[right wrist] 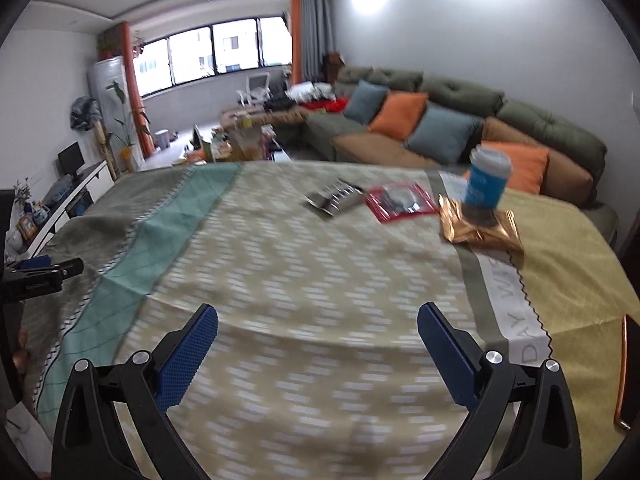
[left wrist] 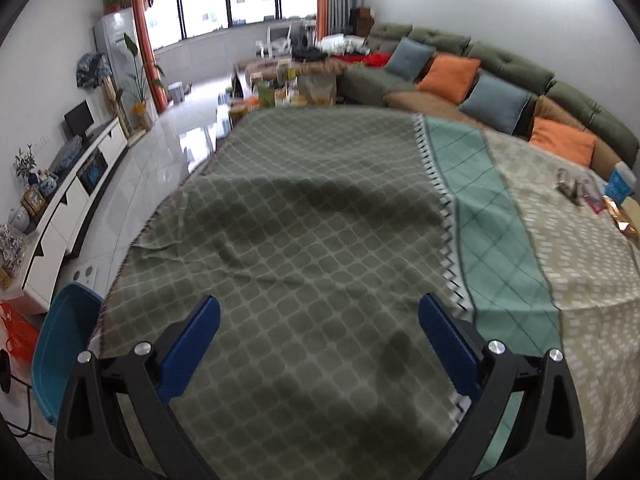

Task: Collect trash
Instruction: 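Push both open tools forward toward the blue cup and packets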

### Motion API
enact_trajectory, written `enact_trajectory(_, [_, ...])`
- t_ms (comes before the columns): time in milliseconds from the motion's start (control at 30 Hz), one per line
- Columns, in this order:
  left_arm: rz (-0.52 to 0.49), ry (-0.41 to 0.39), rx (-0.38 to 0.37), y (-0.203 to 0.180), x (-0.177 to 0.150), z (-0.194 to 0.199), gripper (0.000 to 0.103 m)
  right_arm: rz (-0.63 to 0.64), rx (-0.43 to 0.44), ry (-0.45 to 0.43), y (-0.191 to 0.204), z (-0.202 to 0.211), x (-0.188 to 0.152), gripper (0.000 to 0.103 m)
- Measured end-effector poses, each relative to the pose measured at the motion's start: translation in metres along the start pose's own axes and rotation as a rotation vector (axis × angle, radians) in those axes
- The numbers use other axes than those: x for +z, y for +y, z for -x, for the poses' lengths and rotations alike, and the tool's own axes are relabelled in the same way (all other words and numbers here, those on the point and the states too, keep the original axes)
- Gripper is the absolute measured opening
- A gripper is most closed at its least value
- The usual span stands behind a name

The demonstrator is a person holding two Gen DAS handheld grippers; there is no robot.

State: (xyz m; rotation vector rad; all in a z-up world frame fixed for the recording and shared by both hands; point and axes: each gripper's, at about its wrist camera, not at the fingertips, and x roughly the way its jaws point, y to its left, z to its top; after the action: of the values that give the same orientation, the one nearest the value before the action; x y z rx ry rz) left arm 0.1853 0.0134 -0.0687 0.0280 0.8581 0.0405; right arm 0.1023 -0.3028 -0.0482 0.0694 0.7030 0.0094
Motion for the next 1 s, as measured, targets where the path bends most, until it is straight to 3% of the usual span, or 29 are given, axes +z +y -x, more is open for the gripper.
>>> enact_trajectory(100, [0.002,0.081,0.000,0.001,0.007,-0.021,0.100,-0.018,-0.017,0.053,-0.023,-0.014,0.000,0.099])
enact_trajectory(500, [0.022,0.090,0.020,0.004,0.024,-0.040,0.100,-0.047,-0.068,0.229,-0.080,-0.056,0.004,0.099])
enact_trajectory(633, [0.022,0.090,0.020,0.004,0.025,-0.040,0.100,0.001,-0.105,0.227,-0.084,-0.059,0.008,0.099])
enact_trajectory(1000, [0.022,0.090,0.020,0.004,0.024,-0.040,0.100,-0.013,-0.068,0.241,-0.103,-0.069,0.014,0.100])
